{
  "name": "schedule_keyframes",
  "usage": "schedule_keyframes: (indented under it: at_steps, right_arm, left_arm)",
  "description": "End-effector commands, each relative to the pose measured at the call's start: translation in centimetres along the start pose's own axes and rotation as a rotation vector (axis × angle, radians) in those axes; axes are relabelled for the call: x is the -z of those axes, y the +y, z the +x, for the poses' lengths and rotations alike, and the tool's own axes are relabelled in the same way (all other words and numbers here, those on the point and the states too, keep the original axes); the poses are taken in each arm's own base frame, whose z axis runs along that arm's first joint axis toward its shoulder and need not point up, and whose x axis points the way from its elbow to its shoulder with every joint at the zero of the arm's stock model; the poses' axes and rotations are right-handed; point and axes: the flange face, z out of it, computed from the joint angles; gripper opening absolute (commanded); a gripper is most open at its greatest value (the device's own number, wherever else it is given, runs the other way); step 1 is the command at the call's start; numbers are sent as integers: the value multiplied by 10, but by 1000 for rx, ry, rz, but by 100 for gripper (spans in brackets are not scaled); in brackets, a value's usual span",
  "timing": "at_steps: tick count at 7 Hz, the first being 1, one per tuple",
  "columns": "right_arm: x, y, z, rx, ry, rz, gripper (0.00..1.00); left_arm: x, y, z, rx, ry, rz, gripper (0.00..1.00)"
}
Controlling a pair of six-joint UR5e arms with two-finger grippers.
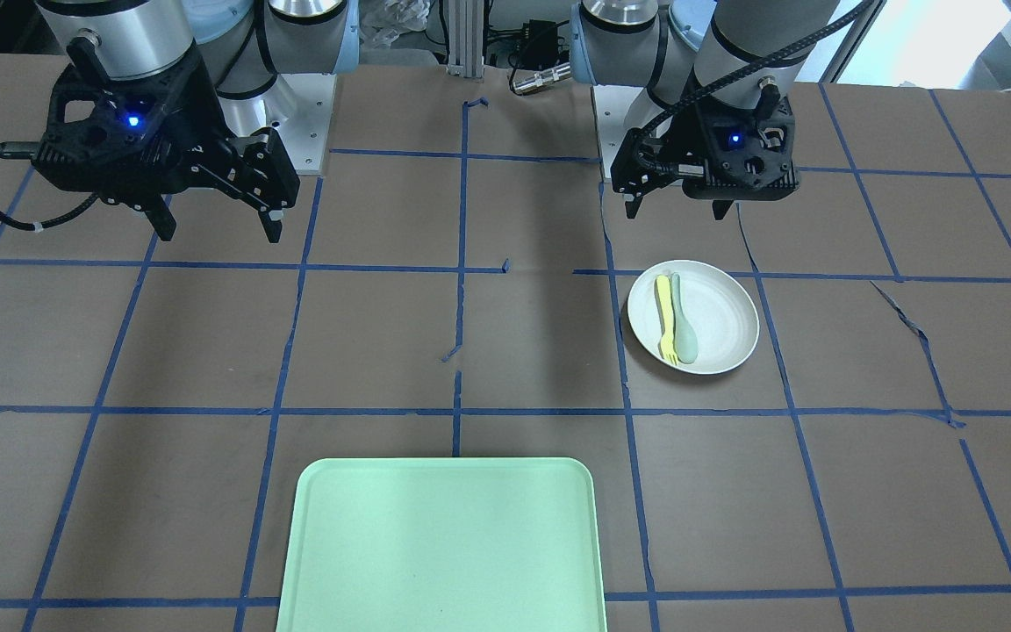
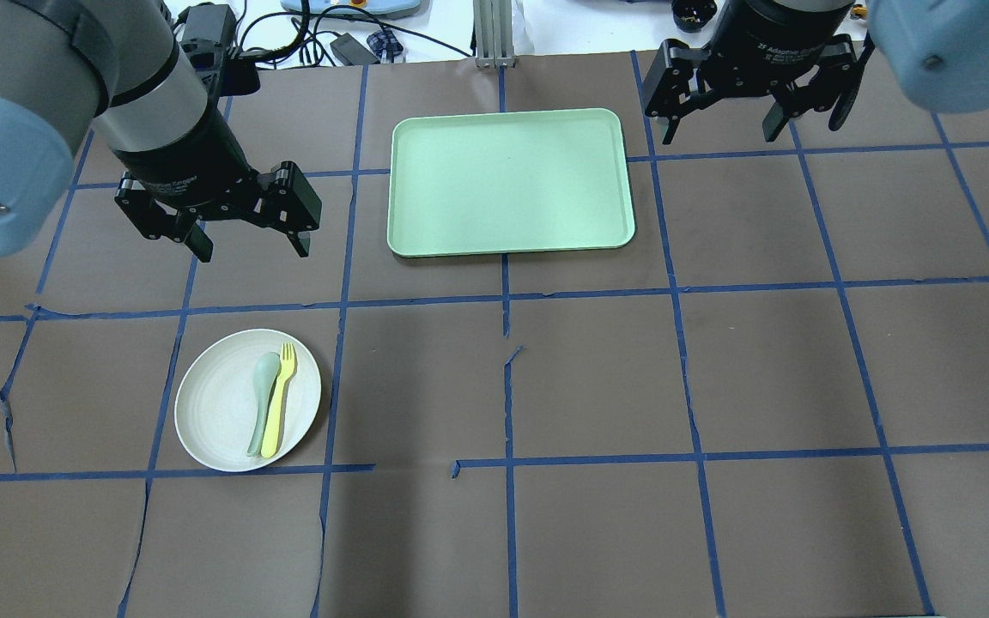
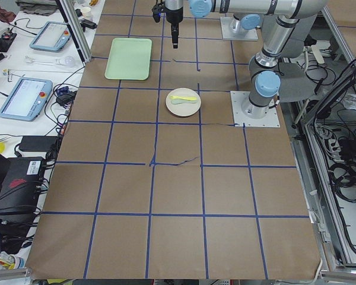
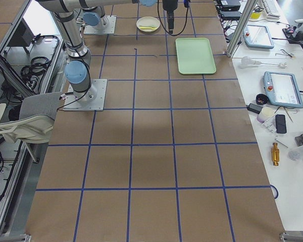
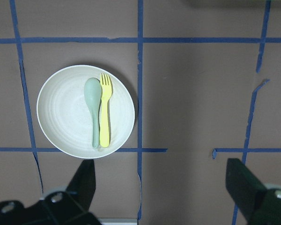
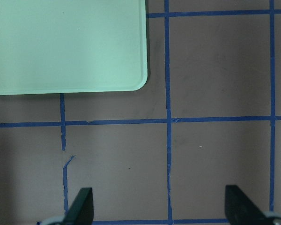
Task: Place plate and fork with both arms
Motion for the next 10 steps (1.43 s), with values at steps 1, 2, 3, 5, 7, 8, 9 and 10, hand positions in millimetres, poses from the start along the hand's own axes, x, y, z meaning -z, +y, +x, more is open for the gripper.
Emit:
schedule_keyframes:
  at_steps: [1,2,3,5,7,8,9,10]
  right_arm:
    - [0,0,0,1,1,0,100]
    - [0,0,0,-1,1,0,100]
    - [0,0,0,-1,0,0,100]
    - [0,0,0,-1,1,0,100]
    - [-1,0,0,1,1,-1,100]
    - [0,0,0,1,1,0,100]
    - [0,0,0,1,1,0,100]
    - [0,0,0,1,1,0,100]
  left_arm:
    - [-1,0,-1,-33,-5,0,100]
    - [1,-3,-3,-51,-2,17,100]
    - [-1,-3,-2,-53,1,17,100]
    - [1,-3,-3,-49,1,20,100]
    - [-13,-13,-23,-8,4,-2,100]
    - [-19,-27,-63,73,13,24,100]
    - [-30,-31,-101,68,17,2,100]
    - [-46,-35,-136,42,24,-24,100]
